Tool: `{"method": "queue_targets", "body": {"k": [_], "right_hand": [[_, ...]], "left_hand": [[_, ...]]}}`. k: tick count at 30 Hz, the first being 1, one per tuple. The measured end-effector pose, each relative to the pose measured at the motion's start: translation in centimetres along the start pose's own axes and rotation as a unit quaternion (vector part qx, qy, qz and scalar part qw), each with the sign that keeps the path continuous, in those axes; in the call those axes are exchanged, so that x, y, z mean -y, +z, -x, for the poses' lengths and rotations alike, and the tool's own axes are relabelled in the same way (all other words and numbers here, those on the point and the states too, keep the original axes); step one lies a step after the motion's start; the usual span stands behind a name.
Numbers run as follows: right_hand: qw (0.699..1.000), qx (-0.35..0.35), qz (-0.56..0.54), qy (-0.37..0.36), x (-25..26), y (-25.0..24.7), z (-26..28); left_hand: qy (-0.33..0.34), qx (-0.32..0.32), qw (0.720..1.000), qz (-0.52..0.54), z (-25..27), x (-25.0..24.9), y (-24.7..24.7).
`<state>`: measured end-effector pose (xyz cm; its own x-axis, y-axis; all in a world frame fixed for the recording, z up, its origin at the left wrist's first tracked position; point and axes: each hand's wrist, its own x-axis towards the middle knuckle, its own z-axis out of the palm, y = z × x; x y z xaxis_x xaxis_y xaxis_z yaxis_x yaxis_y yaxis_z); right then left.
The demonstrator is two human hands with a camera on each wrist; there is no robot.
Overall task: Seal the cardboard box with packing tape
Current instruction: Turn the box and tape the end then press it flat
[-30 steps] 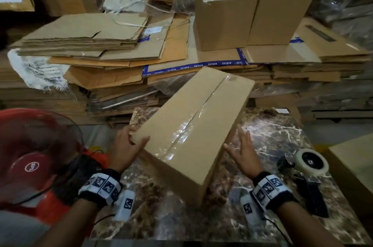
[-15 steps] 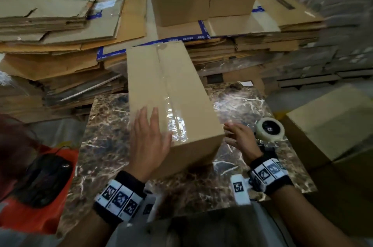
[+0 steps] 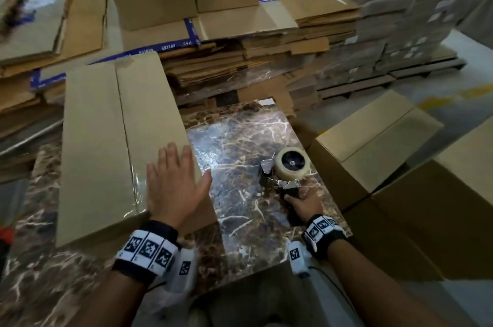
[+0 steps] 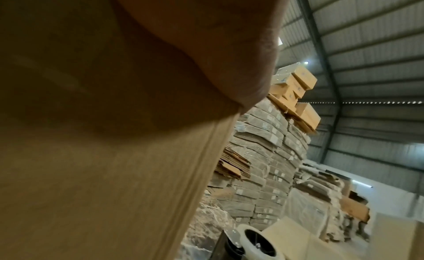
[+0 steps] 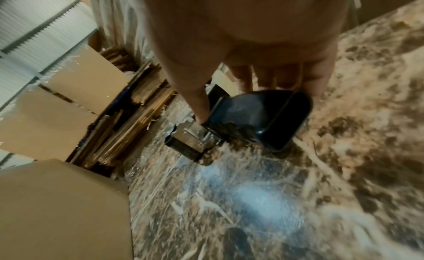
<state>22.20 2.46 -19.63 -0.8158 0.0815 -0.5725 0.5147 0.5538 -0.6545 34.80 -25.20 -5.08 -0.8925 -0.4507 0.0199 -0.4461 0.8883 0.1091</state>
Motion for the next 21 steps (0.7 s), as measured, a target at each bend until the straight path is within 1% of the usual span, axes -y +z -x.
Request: {"method": "queue_targets", "body": {"k": [1, 3, 4, 5, 7, 9, 10, 11, 13, 15, 17, 18, 19, 20, 21], "right_hand": [[1.000, 0.014, -0.012, 0.009, 0.0, 0.0, -0.2], [0.995, 0.048, -0.082, 0.037, 0.1, -0.2, -0.5], [0.987, 0.077, -0.132, 0.059, 0.3, -0.2, -0.6], [0.974, 0.122, -0.174, 0.081, 0.3, -0.2, -1.1], [0.936, 0.235, -0.238, 0.108, 0.2, 0.4, -2.0], [0.893, 0.337, -0.271, 0.123, 0.5, 0.9, -2.8], [0.872, 0.378, -0.279, 0.135, 1.1, 0.9, -2.6], [0.853, 0.405, -0.295, 0.148, 1.8, 1.0, -2.5], [0.847, 0.409, -0.301, 0.158, 3.3, 1.2, -2.1], [0.853, 0.405, -0.293, 0.150, 4.9, 1.3, -1.1], [0.854, 0.421, -0.273, 0.136, 6.4, 1.2, 0.7], [0.855, 0.434, -0.260, 0.118, 7.2, 1.1, 1.8], [0.858, 0.442, -0.249, 0.087, 8.0, 0.9, 2.7], [0.865, 0.442, -0.234, 0.043, 9.0, 0.7, 3.6], [0.871, 0.440, -0.219, -0.012, 10.1, 0.5, 4.4]], "left_hand": [[0.002, -0.001, 1.000, -0.001, -0.1, 0.1, 0.1], [0.007, -0.011, 1.000, -0.008, -0.1, 0.2, 0.3], [0.008, -0.014, 1.000, -0.008, -0.1, 0.3, 0.3], [0.008, -0.017, 1.000, -0.007, -0.1, 0.3, 0.3], [0.011, -0.020, 1.000, -0.001, 0.0, 0.6, 0.2], [0.019, -0.014, 1.000, 0.001, 0.4, 1.2, 0.0], [0.025, -0.010, 1.000, 0.002, 0.6, 1.5, 0.0], [0.031, -0.012, 0.999, 0.005, 0.9, 1.9, -0.1], [0.041, -0.017, 0.999, 0.015, 1.2, 2.7, -0.2], [0.041, -0.007, 0.999, 0.022, 1.4, 3.2, -0.3], [0.036, -0.008, 0.999, 0.040, 1.4, 3.4, -0.3], [0.030, -0.016, 0.997, 0.068, 1.4, 3.4, -0.3], [0.015, -0.025, 0.993, 0.117, 1.4, 3.5, -0.3], [-0.007, -0.036, 0.982, 0.187, 1.3, 3.5, -0.5], [-0.034, -0.053, 0.959, 0.275, 1.3, 3.6, -0.9]]}}
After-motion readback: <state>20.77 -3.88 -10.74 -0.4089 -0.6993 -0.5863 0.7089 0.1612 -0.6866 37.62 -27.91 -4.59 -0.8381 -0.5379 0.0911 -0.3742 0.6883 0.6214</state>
